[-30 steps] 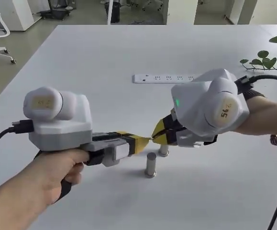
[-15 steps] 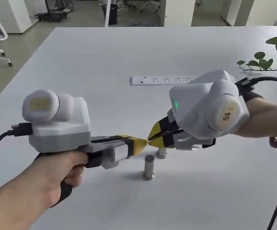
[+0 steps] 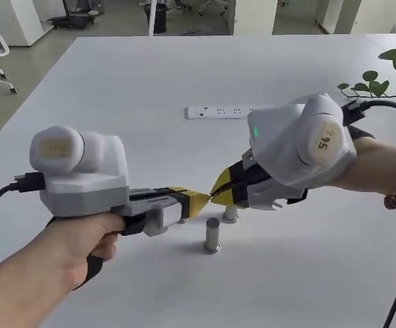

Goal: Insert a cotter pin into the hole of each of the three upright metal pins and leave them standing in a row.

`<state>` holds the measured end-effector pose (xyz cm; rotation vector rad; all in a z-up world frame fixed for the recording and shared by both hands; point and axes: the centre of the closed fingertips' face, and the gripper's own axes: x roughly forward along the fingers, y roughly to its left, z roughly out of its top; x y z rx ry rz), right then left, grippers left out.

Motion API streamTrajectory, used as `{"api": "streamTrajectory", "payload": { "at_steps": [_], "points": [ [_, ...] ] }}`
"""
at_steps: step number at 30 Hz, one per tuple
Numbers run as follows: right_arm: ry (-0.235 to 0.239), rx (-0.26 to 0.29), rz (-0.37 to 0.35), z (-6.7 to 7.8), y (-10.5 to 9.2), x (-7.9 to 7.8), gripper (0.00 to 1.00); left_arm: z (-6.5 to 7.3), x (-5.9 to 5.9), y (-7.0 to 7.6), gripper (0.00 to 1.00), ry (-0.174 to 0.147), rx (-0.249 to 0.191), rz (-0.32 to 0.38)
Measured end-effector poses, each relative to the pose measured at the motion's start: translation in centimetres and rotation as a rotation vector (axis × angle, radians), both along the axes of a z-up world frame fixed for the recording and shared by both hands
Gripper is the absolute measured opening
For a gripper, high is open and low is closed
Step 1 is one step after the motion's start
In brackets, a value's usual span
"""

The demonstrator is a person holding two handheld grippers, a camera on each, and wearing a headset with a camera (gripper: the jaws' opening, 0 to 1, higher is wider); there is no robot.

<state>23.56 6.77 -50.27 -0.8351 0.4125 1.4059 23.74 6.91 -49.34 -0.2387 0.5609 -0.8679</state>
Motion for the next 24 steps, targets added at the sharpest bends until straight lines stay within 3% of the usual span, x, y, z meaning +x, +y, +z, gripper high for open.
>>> {"api": "streamTrajectory", "payload": {
  "at_steps": [1,6,10,14,21,24],
  "points": [
    [0.023,0.013,-0.015,0.1,0.0,0.0,0.00,0.0,0.0,0.1,0.00,-0.006,0.007,-0.001],
    [0.225,0.095,-0.131,-0.1,-0.6,0.2,0.04,-0.2,-0.3,0.4,0.00,-0.037,0.040,-0.028],
    [0.332,0.155,-0.196,0.3,-0.8,0.1,0.06,-0.3,-0.4,0.6,0.00,-0.064,0.069,-0.049],
    [0.437,0.195,-0.201,0.7,-0.8,-0.7,0.07,-0.3,-0.7,0.8,0.00,-0.089,0.081,-0.079],
    [0.519,0.226,-0.203,0.5,-1.1,-1.6,0.07,-0.1,-1.3,0.7,0.00,-0.112,0.062,-0.137],
    [0.537,0.232,-0.187,0.6,-1.1,-2.1,0.07,0.4,-2.0,0.2,0.00,-0.122,0.030,-0.183]
  ]
}}
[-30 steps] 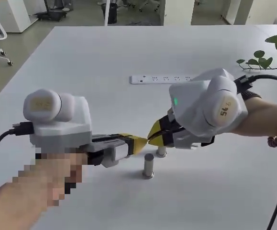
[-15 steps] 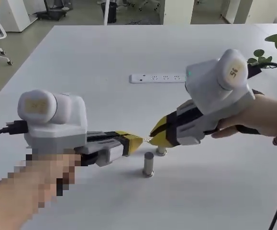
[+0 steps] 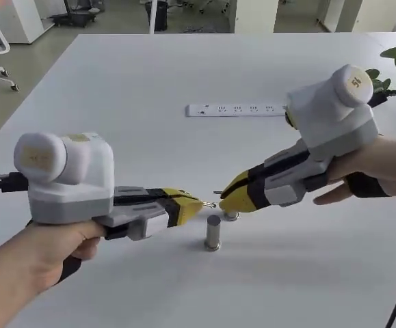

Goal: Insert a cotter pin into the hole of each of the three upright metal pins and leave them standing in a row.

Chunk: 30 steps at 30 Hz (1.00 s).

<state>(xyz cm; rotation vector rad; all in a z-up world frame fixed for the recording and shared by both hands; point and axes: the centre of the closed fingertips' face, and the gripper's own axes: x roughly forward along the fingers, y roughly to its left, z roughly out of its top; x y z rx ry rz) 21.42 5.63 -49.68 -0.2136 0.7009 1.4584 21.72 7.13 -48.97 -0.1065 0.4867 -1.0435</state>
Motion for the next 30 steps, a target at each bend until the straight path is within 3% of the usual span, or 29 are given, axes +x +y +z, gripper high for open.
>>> {"api": "streamTrajectory", "payload": {
  "at_steps": [10,16,24,30],
  "points": [
    [0.006,0.030,0.069,0.8,0.0,-1.5,0.07,0.4,-1.4,-0.6,0.00,-0.023,-0.027,-0.092],
    [0.049,0.030,0.111,0.5,-0.3,-2.6,0.07,0.8,-2.3,-1.0,0.00,-0.031,-0.049,-0.136],
    [0.090,0.043,0.149,0.4,-0.5,-3.7,0.06,1.2,-3.3,-1.5,0.00,-0.025,-0.084,-0.186],
    [0.096,0.048,0.176,0.3,-0.4,-4.3,0.04,1.5,-3.7,-1.8,0.00,-0.020,-0.113,-0.208]
  ]
}}
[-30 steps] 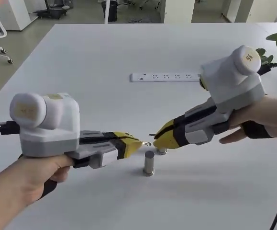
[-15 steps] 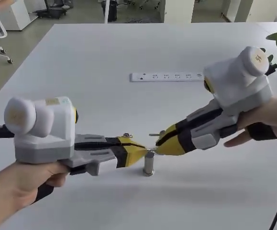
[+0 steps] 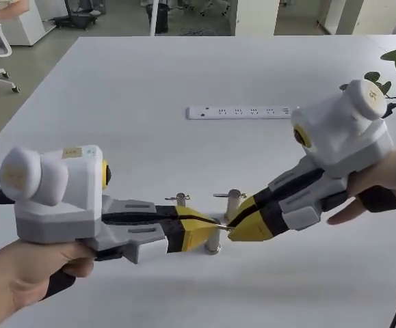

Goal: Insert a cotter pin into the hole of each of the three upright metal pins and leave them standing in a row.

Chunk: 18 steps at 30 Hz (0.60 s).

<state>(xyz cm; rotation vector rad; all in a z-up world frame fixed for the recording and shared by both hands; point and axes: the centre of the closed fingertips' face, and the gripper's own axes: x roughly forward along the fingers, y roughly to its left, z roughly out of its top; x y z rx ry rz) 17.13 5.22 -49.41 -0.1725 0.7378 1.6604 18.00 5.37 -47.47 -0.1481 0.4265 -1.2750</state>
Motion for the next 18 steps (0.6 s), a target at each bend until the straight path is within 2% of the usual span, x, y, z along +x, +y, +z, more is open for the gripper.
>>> {"api": "streamTrajectory", "payload": {
  "at_steps": [4,11,13,16,18],
  "points": [
    [0.010,0.007,0.012,0.02,0.04,-0.35,0.00,-0.01,-0.09,0.01,0.00,0.002,-0.003,-0.006],
    [0.017,0.014,0.040,0.12,0.00,-0.73,0.00,-0.15,-0.45,0.06,0.00,0.018,-0.007,-0.024],
    [0.003,0.011,0.042,0.05,-0.01,-0.67,0.00,-0.27,-0.41,0.09,0.00,0.022,-0.005,-0.022],
    [-0.050,0.011,0.065,-0.07,-0.04,-0.53,0.00,-0.40,-0.30,0.02,0.01,0.013,-0.001,-0.018],
    [-0.060,0.016,0.065,-0.04,-0.11,-0.45,0.00,-0.47,-0.23,0.00,0.01,0.020,0.003,-0.012]
  ]
}}
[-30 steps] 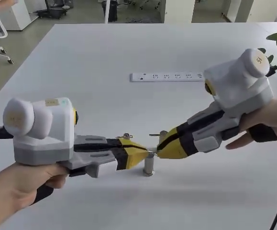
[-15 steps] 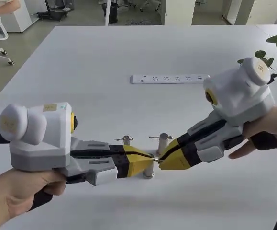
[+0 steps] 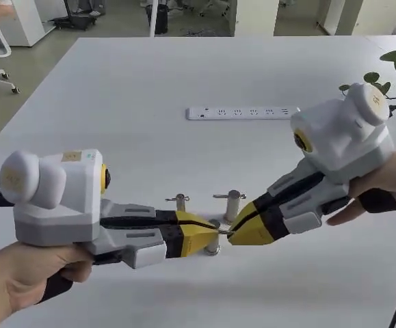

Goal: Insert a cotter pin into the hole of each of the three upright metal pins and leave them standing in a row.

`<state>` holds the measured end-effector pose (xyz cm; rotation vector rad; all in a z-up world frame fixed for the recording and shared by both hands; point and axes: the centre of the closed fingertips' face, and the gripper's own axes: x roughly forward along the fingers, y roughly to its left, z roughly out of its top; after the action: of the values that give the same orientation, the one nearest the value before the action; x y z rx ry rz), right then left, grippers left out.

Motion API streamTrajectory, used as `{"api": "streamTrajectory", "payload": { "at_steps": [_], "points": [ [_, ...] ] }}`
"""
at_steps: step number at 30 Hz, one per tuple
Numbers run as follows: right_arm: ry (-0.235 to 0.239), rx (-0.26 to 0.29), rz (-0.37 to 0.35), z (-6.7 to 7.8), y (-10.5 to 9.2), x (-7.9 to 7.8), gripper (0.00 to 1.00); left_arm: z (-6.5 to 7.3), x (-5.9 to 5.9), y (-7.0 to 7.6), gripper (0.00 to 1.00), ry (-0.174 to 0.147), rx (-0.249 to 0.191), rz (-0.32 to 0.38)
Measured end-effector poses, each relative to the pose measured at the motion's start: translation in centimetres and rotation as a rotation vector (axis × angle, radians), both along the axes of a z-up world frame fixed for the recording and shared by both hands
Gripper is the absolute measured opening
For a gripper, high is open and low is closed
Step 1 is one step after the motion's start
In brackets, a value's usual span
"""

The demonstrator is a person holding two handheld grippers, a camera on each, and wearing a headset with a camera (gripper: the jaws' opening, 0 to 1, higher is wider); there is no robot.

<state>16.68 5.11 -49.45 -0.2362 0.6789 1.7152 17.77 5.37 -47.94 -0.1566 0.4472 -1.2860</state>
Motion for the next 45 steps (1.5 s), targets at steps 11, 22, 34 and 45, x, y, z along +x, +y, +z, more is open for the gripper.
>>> {"api": "streamTrajectory", "payload": {
  "at_steps": [11,22,34,45],
  "points": [
    [-0.056,-0.036,-0.017,-0.5,-0.5,0.9,0.00,-0.7,1.1,0.3,0.05,-0.049,0.058,0.056],
    [-0.135,-0.123,-0.050,-2.2,-2.0,2.5,0.00,-2.1,2.5,1.5,0.17,-0.100,0.139,0.163],
    [-0.188,-0.217,-0.048,-4.7,-3.5,3.5,0.00,-5.0,3.9,2.2,0.24,-0.161,0.273,0.216],
    [-0.221,-0.258,-0.069,-6.3,-4.2,4.8,0.00,-6.9,5.0,1.3,0.24,-0.185,0.329,0.253]
  ]
}}
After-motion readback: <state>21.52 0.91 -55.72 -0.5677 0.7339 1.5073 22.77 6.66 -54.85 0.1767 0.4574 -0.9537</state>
